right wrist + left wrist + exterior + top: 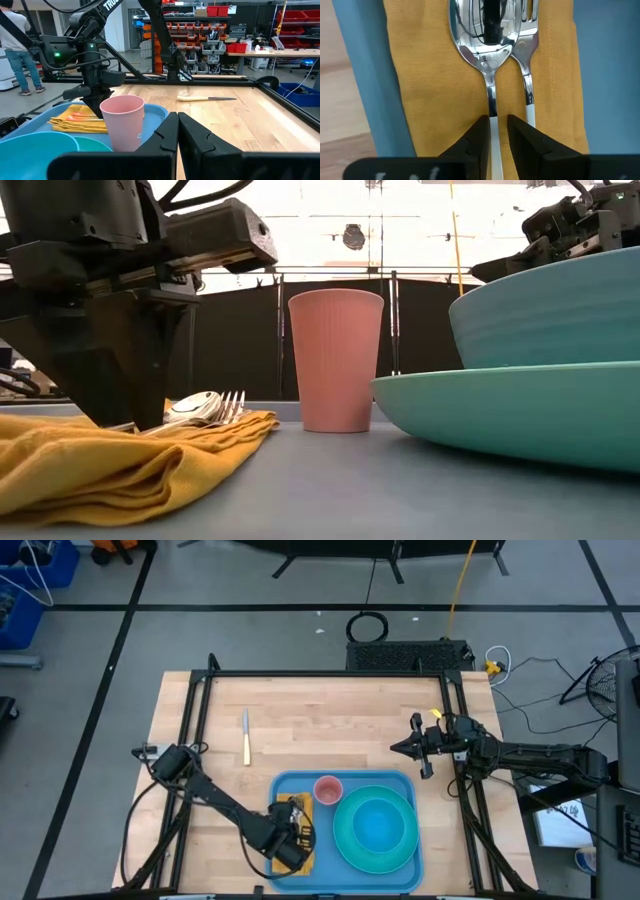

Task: Set up tray
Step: Put the orange spoon on the yellow napkin to the left of the orange fork on the blue tray, then put the yellow knife on the yellow napkin to the left side of the orange spoon on the blue tray

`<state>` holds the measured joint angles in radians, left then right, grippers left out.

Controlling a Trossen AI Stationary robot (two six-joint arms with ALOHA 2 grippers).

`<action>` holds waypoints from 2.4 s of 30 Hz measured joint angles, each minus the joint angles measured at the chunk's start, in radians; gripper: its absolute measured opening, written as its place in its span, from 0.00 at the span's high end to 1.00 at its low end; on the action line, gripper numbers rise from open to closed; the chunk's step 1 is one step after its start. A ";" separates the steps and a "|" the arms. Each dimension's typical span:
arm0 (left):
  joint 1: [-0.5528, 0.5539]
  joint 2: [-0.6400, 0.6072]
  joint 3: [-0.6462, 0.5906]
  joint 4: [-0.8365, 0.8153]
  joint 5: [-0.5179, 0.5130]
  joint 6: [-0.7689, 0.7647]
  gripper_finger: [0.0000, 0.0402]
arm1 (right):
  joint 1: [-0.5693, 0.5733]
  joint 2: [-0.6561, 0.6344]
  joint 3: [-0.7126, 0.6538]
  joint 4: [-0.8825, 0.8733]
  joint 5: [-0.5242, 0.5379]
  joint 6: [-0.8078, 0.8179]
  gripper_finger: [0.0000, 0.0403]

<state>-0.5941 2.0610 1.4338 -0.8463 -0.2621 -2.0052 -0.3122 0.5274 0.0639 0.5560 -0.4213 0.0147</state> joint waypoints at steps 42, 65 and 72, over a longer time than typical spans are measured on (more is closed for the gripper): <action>0.005 -0.001 0.000 0.037 -0.063 -0.172 0.98 | 0.000 0.000 0.000 0.000 0.000 0.000 1.00; 0.004 -0.028 0.032 -0.030 -0.034 -0.030 0.82 | 0.000 0.000 0.000 0.000 0.000 0.004 1.00; 0.011 -0.188 0.072 -0.284 -0.045 0.165 0.82 | 0.000 0.000 0.000 0.001 -0.001 0.004 1.00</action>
<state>-0.5829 1.8729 1.5059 -1.1307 -0.3068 -1.8404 -0.3122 0.5277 0.0639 0.5566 -0.4220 0.0185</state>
